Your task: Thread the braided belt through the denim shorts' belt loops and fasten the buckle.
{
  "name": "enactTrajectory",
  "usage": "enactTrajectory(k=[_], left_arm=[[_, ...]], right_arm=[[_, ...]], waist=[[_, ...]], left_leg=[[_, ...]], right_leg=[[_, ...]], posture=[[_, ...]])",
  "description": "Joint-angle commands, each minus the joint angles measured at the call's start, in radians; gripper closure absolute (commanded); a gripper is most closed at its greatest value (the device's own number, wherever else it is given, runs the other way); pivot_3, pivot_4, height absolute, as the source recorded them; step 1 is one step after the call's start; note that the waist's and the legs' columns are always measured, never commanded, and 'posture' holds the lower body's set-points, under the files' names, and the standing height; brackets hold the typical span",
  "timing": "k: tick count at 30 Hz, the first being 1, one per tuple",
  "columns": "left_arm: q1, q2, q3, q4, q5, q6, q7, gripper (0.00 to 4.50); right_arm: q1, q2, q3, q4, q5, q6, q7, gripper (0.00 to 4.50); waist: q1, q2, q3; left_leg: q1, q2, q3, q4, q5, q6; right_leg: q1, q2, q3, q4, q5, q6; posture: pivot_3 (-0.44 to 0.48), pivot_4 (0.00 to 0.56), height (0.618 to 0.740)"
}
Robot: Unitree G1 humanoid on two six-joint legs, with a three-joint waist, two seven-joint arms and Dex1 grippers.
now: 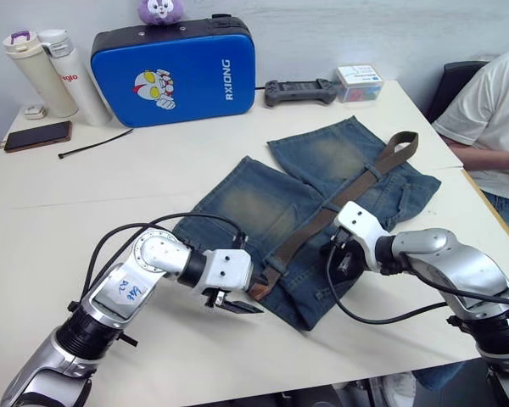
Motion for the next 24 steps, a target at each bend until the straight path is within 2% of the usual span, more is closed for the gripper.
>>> enactTrajectory(k=[1, 10, 21, 24], left_arm=[[0.001, 0.004, 0.015, -0.014, 0.000, -0.024, 0.006, 0.88], [0.016, -0.009, -0.034, 0.098, 0.129, -0.242, 0.047, 0.88], [0.028, -0.017, -0.029, 0.117, 0.127, -0.263, 0.033, 0.88], [0.025, -0.020, -0.023, 0.117, 0.116, -0.251, 0.025, 1.68]], right_arm=[[0.030, 0.000, 0.018, 0.006, -0.020, 0.038, -0.014, 4.50], [0.040, 0.006, 0.011, -0.019, -0.015, 0.057, -0.021, 4.50], [0.050, 0.012, -0.004, -0.030, -0.020, 0.067, -0.029, 4.50], [0.050, 0.015, -0.004, -0.029, -0.022, 0.067, -0.030, 4.50]], waist=[[0.001, 0.000, 0.000], [0.012, 0.000, 0.000], [0.019, -0.001, -0.001], [0.019, -0.001, -0.001]], left_leg=[[0.000, 0.000, 0.000, 0.000, 0.000, 0.000], [0.000, 0.000, 0.000, 0.000, 0.000, 0.000], [0.000, 0.000, 0.000, 0.000, 0.000, 0.000], [0.000, 0.000, 0.000, 0.000, 0.000, 0.000]], right_leg=[[0.000, 0.000, 0.000, 0.000, 0.000, 0.000], [0.000, 0.000, 0.000, -0.001, 0.000, 0.000], [0.000, 0.000, 0.000, -0.001, 0.000, 0.000], [0.000, 0.000, 0.000, -0.001, 0.000, 0.000]], posture=[[0.000, 0.150, 0.740], [0.000, 0.150, 0.740], [0.000, 0.150, 0.740], [0.000, 0.150, 0.740]])
